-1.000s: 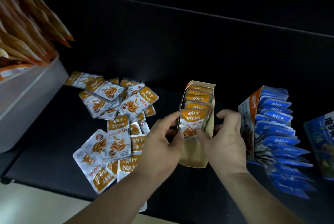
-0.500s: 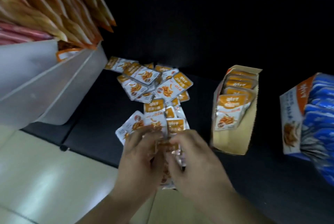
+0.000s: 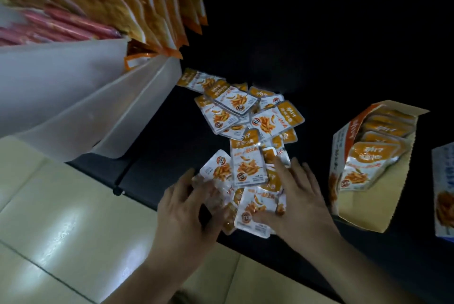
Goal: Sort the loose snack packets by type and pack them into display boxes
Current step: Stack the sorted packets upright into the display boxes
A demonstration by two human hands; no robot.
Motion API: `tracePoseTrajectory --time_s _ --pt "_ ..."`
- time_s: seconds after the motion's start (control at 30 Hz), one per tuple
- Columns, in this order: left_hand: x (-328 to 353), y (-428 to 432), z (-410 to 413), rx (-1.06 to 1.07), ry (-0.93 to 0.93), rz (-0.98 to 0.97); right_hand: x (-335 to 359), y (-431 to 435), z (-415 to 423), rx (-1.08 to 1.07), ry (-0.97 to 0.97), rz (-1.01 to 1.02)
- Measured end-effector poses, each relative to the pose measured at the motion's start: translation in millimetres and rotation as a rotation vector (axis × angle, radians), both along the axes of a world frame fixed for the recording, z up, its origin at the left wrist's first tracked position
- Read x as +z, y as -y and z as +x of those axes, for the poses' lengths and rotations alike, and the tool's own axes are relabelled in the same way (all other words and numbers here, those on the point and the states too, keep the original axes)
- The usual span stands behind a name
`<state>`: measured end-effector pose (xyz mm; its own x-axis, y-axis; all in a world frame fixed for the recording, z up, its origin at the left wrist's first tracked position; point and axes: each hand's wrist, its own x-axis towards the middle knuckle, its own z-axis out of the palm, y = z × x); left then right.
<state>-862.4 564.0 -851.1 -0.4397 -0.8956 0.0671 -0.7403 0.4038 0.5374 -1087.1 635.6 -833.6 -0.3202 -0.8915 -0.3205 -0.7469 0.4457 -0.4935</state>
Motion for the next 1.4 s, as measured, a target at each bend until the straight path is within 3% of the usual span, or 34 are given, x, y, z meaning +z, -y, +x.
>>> tracePoseTrajectory --time_s 0.1,0.33,0.5,0.63,0.77,0.87,1.07,1.27,1.4 --pt "7.4 19.4 0.0 0.113 0.022 0.147 -1.6 5.0 -3.4 -0.012 -0.071 -0.06" --pt "18.2 38.3 -10.1 0.119 -0.001 0.444 18.0 15.8 -3.1 0.1 -0.184 0.051" --pt "16.6 44.9 0.5 -0.111 0.26 0.102 23.2 27.5 8.3 0.198 -0.195 0.153" --pt "5.7 58.1 9.6 -0.424 0.194 0.038 10.5 15.5 2.7 0.145 -0.163 0.056" --pt "-6.5 48.7 18.5 -0.355 0.154 -0.075 -10.7 -9.7 -4.0 0.086 -0.144 -0.194" --pt "-8.9 38.4 21.2 -0.318 0.14 -0.174 -12.0 -15.4 -5.2 0.125 -0.195 -0.26" --pt "9.3 56.9 15.1 -0.522 0.06 0.002 -13.8 -7.0 1.9 -0.107 0.048 -0.291" --pt "18.9 68.7 0.2 -0.551 0.26 0.105 -2.6 4.4 -3.9 -0.241 -0.019 -0.221" --pt "20.2 74.6 0.1 -0.476 0.415 0.095 -1.1 7.6 -4.9 -0.153 -0.252 -0.31"
